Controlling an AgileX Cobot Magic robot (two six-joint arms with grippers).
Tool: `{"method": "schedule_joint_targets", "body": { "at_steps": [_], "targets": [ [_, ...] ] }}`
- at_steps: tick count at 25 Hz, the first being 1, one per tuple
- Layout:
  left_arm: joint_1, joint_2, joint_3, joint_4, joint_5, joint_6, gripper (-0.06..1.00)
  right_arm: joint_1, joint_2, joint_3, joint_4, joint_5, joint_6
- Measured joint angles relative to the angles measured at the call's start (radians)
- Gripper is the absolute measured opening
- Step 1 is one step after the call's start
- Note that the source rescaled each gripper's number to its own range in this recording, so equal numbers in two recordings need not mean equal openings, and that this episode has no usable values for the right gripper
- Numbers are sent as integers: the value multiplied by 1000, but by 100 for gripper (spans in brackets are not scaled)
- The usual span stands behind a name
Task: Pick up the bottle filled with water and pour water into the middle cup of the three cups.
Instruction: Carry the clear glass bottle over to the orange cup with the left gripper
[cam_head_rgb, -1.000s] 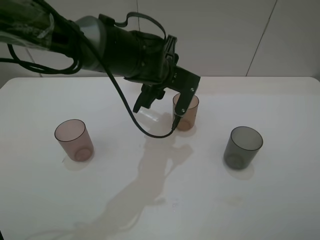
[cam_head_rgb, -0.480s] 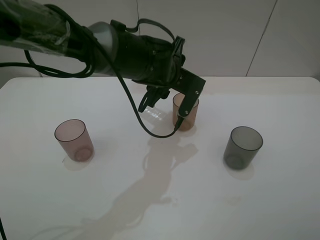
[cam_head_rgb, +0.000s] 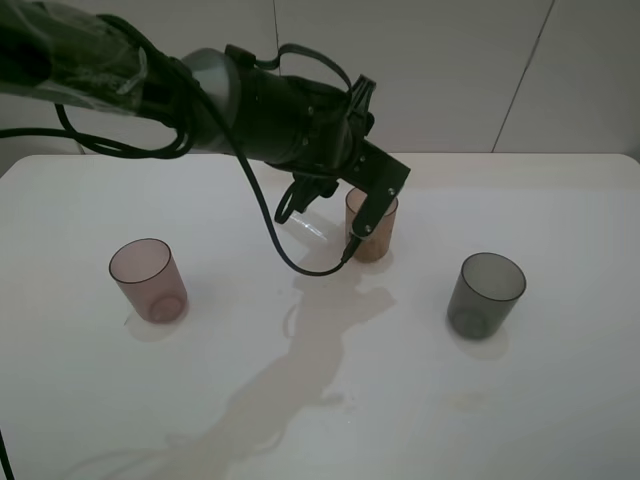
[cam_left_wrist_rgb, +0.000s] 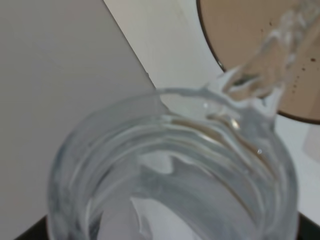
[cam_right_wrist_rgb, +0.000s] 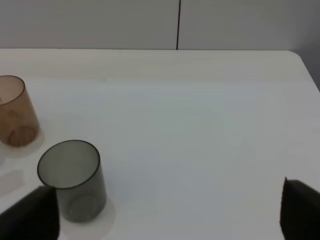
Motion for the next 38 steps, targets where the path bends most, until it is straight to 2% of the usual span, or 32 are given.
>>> {"method": "schedule_joint_targets", "body": {
  "at_steps": [9, 19, 38],
  "targets": [
    [0, 9, -3, 18, 15, 10, 1, 0, 0, 0, 0, 0, 0],
    [0, 18, -6, 102, 31, 13, 1, 0, 0, 0, 0, 0, 0],
    [4, 18, -7, 166, 31, 13, 1, 0, 0, 0, 0, 0, 0]
  ]
}}
